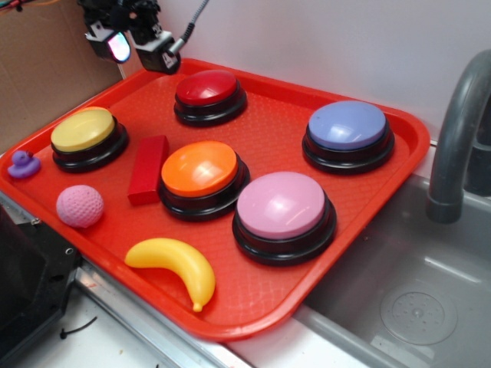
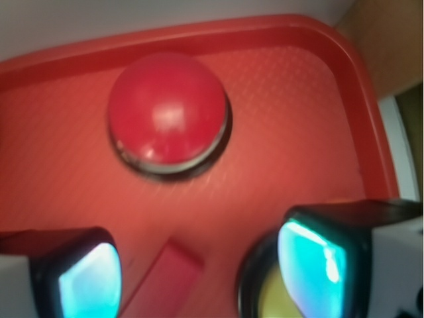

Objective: Push the red button.

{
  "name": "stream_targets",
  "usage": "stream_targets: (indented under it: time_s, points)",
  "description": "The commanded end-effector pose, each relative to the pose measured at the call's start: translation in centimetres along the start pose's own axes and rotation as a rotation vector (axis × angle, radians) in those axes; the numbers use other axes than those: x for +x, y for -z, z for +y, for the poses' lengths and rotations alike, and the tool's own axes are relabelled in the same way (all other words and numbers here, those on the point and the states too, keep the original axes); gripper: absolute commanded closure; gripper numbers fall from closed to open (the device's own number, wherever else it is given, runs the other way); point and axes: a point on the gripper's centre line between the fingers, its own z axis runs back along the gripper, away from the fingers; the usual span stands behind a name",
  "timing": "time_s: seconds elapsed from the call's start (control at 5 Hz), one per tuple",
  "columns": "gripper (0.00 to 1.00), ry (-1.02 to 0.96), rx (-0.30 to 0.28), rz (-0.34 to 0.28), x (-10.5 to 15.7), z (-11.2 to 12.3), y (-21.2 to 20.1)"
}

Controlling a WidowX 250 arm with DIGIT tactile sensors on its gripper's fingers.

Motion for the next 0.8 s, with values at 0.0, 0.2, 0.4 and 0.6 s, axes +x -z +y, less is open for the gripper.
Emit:
stream_targets:
  time_s: [0.0, 0.2, 0.4, 0.6]
  points:
    - [0.00, 0.045, 0.037, -0.049, 3.0, 0.7, 1.9]
    - [0.00, 0.054, 0.050, -0.042, 4.2, 0.6, 3.2]
    - [0.00, 0.057, 0.045, -0.035, 4.1, 0.2, 3.7]
    - [0.00, 0.064, 0.047, -0.032, 3.4, 0.0, 3.8]
